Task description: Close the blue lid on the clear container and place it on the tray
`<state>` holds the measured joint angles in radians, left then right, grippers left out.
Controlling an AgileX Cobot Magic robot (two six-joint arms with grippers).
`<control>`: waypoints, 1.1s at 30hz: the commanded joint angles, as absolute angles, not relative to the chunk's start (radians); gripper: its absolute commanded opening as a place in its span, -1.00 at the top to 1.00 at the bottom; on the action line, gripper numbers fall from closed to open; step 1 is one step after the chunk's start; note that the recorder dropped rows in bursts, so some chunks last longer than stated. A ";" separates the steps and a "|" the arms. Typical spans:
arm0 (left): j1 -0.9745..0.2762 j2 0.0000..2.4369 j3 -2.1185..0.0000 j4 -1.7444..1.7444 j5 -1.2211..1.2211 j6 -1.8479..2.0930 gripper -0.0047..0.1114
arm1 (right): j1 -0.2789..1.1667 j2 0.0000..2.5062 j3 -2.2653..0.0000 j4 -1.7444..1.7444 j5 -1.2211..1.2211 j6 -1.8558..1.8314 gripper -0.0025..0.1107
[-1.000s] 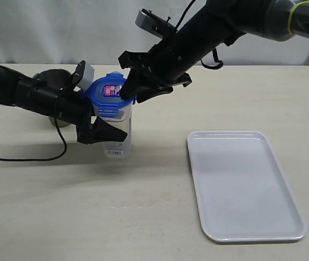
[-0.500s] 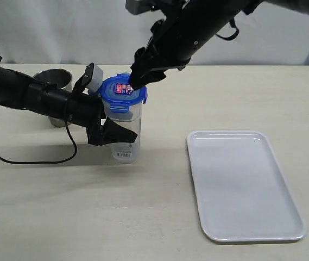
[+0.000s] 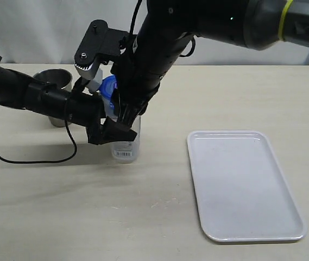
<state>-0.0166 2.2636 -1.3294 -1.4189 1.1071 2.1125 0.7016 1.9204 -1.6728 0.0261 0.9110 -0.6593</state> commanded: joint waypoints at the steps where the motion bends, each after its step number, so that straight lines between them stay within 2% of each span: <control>1: -0.020 2.265 -1.328 -1.402 1.112 2.142 0.92 | 0.704 1.945 -1.669 0.000 0.882 -0.671 0.30; 12: -0.020 2.265 -1.328 -1.402 1.112 2.142 0.92 | 0.735 1.954 -1.674 0.016 1.008 -0.722 0.31; 22: -0.020 2.265 -1.328 -1.402 1.112 2.142 0.92 | 0.735 1.820 -1.674 0.014 1.028 -0.747 0.31; 29: -0.020 2.265 -1.328 -1.402 1.112 2.142 0.92 | 0.733 1.768 -1.674 0.014 0.841 -0.712 0.31; 33: -0.020 2.265 -1.328 -1.395 1.112 2.142 0.92 | 0.733 1.801 -1.674 0.014 0.859 -0.721 0.31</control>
<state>-0.0148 2.2636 -1.3294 -1.4137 1.1029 2.1125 0.7338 1.7772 -1.6753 0.0085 0.8517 -0.7204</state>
